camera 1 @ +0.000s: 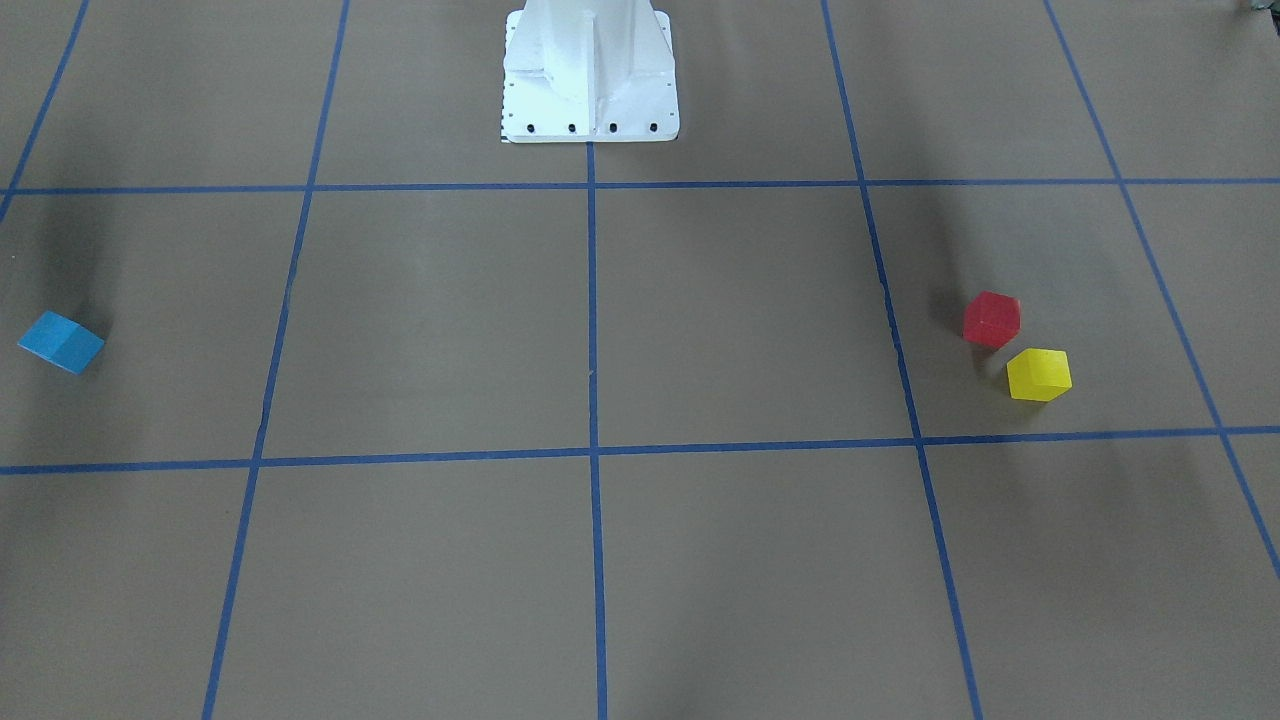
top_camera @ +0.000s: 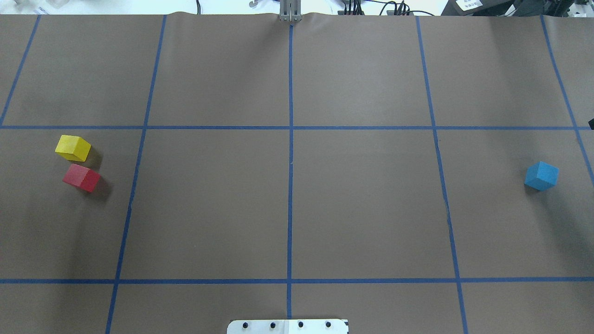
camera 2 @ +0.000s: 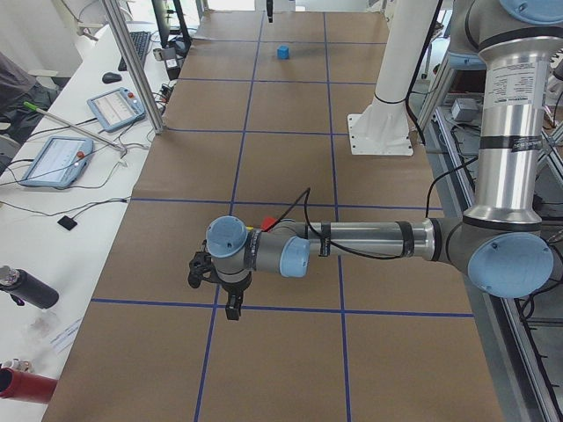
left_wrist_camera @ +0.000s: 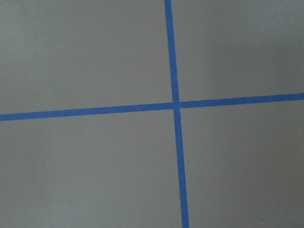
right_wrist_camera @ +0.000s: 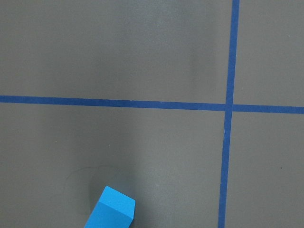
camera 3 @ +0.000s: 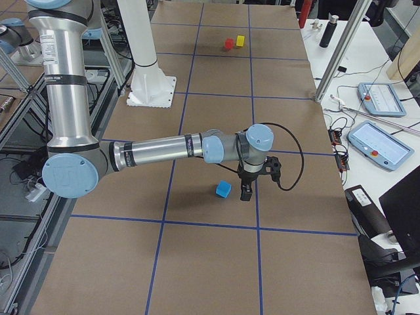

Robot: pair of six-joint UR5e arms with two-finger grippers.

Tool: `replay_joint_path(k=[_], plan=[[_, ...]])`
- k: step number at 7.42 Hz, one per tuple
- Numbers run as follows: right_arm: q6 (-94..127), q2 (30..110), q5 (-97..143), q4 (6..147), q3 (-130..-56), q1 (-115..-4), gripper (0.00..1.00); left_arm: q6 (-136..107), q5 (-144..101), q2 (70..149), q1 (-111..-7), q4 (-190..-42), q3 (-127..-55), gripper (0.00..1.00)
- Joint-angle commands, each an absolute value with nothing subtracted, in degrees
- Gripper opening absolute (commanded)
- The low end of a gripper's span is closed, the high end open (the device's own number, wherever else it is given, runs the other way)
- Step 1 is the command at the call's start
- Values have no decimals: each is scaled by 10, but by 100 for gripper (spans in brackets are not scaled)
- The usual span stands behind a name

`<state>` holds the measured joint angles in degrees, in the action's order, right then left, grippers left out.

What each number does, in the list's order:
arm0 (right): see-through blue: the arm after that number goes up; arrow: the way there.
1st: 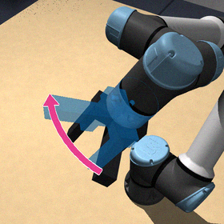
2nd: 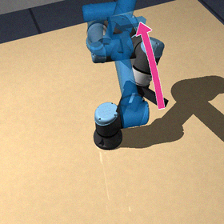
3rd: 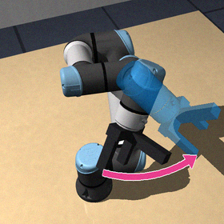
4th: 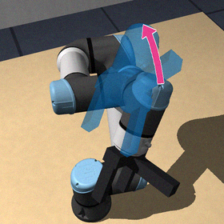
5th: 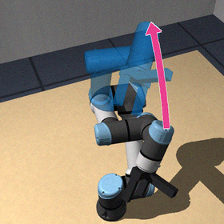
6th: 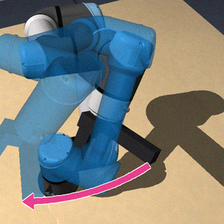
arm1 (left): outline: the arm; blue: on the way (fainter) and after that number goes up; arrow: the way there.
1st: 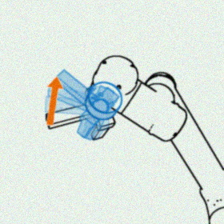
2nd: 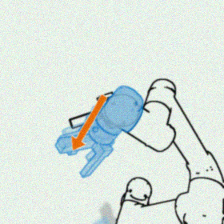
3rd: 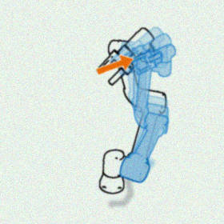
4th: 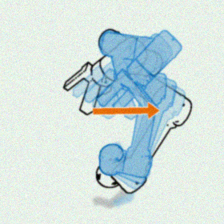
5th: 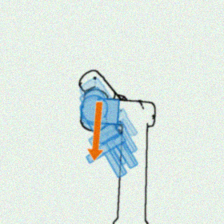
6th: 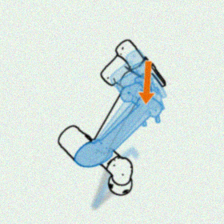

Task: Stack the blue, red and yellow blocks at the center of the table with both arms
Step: 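Move the right gripper down over the blue cube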

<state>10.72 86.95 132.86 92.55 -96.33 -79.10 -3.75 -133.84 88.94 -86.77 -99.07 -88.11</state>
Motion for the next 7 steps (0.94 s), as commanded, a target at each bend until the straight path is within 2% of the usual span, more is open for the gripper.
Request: replay_joint_path(k=[1, 7], plan=[[107, 871, 1329, 925, -963, -791, 99, -36, -1340, 872, -870, -997, -887, 100], [111, 908, 1345, 894, -990, -780, 99, -39, -1341, 870, -869, -991, -902, 100]])
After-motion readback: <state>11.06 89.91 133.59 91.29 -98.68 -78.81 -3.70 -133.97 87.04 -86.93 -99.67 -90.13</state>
